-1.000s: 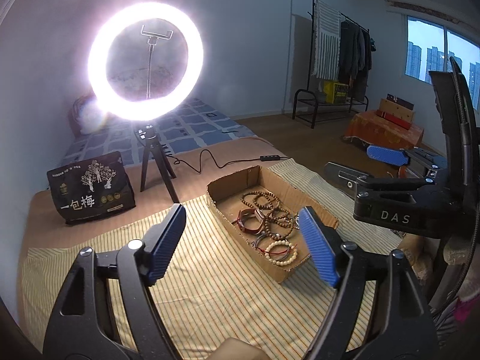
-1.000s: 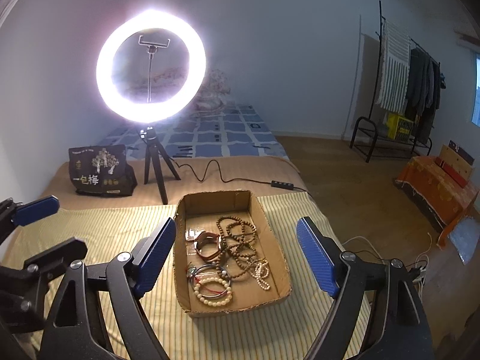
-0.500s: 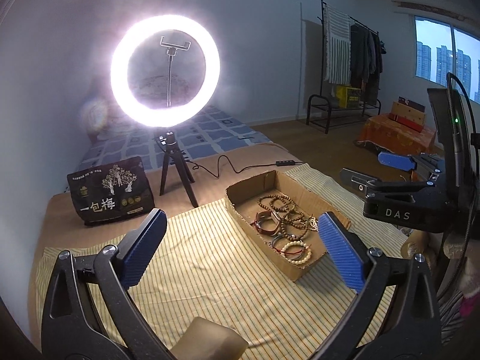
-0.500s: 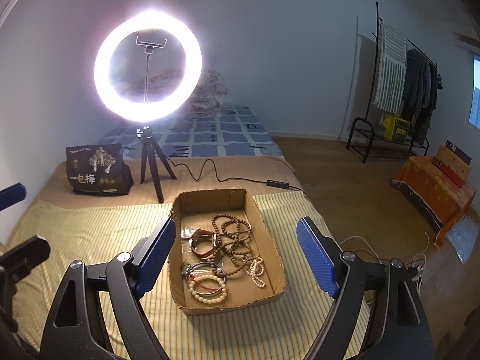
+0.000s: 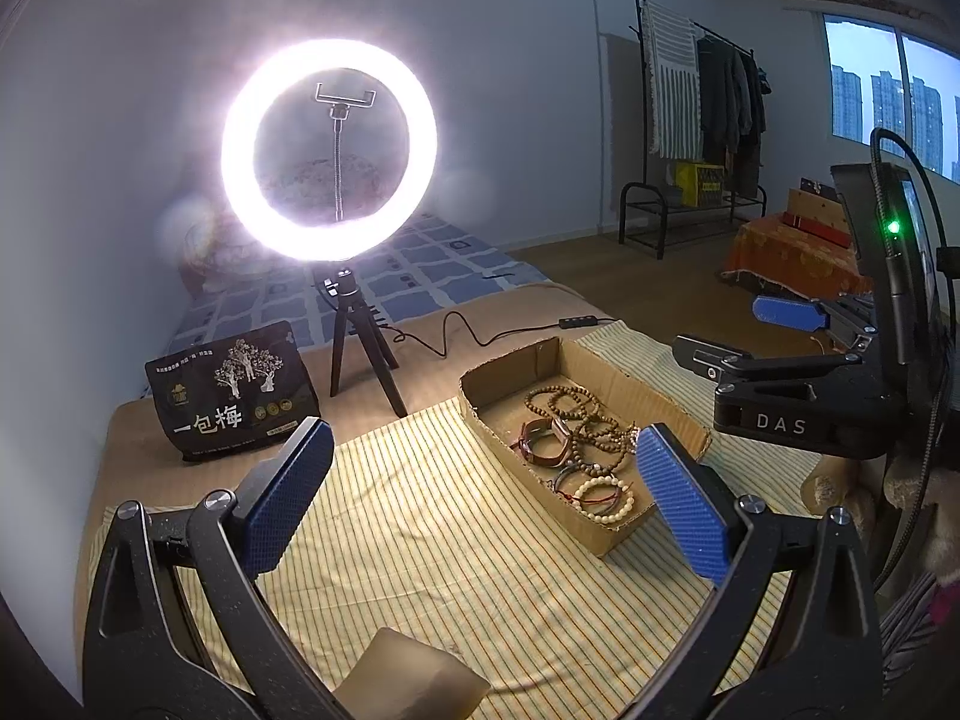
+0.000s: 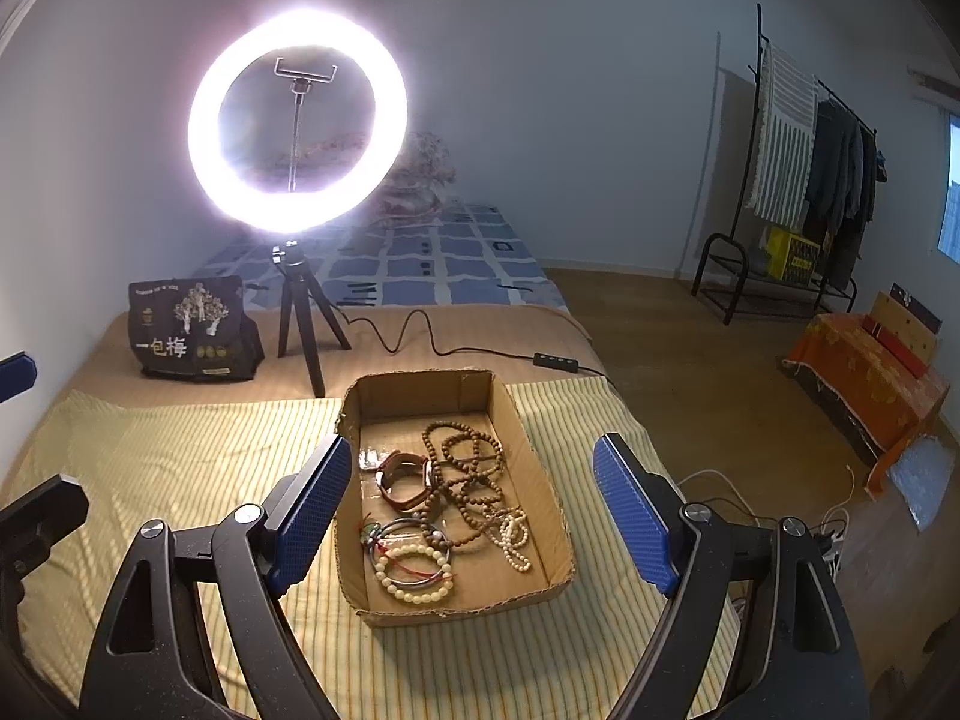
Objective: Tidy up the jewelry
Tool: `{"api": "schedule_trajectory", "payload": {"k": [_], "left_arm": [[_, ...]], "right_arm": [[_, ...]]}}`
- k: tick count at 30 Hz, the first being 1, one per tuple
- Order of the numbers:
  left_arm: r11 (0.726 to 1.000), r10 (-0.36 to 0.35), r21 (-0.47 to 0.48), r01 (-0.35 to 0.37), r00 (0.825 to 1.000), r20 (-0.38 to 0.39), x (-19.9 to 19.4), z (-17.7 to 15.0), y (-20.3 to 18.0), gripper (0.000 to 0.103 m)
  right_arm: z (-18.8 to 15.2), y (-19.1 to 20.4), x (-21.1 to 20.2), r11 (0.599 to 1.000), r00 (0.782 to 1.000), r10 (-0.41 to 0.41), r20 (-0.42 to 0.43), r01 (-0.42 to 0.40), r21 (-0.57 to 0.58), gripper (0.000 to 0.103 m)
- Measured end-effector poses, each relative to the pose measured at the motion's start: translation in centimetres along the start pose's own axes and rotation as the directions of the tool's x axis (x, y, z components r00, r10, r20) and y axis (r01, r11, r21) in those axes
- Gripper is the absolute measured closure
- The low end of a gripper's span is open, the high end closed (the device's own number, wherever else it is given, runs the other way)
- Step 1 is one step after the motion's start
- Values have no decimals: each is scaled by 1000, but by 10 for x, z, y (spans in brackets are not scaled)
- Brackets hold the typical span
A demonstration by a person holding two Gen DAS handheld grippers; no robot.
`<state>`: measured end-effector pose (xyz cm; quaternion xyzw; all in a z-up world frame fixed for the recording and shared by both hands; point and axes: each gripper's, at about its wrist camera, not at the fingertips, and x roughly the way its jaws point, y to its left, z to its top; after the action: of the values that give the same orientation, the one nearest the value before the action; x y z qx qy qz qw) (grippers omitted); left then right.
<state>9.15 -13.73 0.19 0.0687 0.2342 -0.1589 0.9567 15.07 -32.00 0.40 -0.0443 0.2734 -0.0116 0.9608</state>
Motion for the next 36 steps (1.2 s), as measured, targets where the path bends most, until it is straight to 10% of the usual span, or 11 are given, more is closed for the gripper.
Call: {"api": "schedule_trajectory", "payload": {"k": [36], "left_arm": [[1000,0,-4,0,1000,0,0,0,-1,0]], "right_arm": [[-3,0,3,1000,1000,-5,-27,5,-2,20]]}}
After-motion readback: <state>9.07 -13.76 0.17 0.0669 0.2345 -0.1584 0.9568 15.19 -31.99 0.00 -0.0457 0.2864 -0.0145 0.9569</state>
